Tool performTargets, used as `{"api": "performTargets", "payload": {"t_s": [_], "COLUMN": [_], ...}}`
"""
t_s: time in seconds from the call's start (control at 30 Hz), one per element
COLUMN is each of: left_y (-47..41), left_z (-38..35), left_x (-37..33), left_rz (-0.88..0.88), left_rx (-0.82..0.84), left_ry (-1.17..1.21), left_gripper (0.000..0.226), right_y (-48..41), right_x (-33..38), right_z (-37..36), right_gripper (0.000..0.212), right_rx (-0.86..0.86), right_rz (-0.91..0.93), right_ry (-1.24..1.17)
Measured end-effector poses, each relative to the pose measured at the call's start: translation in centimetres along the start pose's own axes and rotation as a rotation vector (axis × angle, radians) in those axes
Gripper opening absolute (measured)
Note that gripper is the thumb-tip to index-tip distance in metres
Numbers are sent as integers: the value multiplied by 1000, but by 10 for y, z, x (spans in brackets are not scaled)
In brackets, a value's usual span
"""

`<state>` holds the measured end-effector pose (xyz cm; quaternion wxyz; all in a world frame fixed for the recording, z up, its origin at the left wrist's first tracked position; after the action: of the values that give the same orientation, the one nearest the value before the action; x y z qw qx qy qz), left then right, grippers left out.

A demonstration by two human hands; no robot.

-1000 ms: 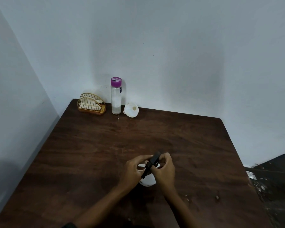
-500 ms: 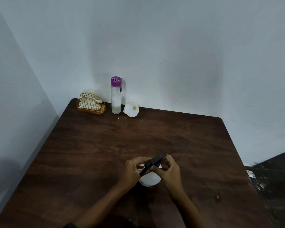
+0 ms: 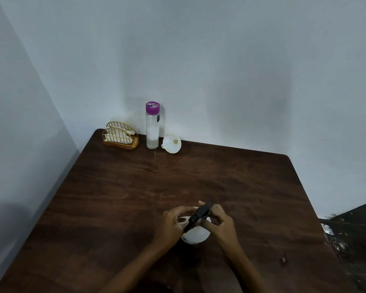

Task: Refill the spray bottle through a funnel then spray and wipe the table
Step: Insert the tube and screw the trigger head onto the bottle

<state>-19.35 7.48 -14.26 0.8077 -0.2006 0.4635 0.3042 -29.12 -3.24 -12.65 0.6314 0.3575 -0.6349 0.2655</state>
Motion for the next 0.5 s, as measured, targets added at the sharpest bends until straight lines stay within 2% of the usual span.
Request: {"api": "performTargets", "payload": {"t_s": [0.1,0.3,0.37,0.5], "left_y": [1,1,0,0], "left_z": [1,2,2,1], "left_x": [-2,2,2,-1], "left_rz": [-7,30,21,15], "left_rx": [-8,-11,-8,13], "left_ry": [-41,-52,-53,-43], "left_gripper": [28,32,31,31], "right_y": [-2,-10,-11,-7], "right_x": [0,-1,-3,-7], "right_z": [4,-10,-10,2], "right_gripper": [26,38,42,68], "right_rx": [-44,-149,-101,80], "right_rz": [12,37,17,-96], "right_ry": [35,98,83,-16]}}
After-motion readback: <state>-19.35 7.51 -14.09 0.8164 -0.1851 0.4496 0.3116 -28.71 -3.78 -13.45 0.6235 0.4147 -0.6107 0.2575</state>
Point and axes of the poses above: each hand's wrist, its own y-axis away from the middle knuckle, its own z-axis out of the back of the hand, x = y × z, the point moved 6 cm from there along -y, towards the middle knuckle, and after that the axes turned 15 degrees about -y, right-handed, at the moved point
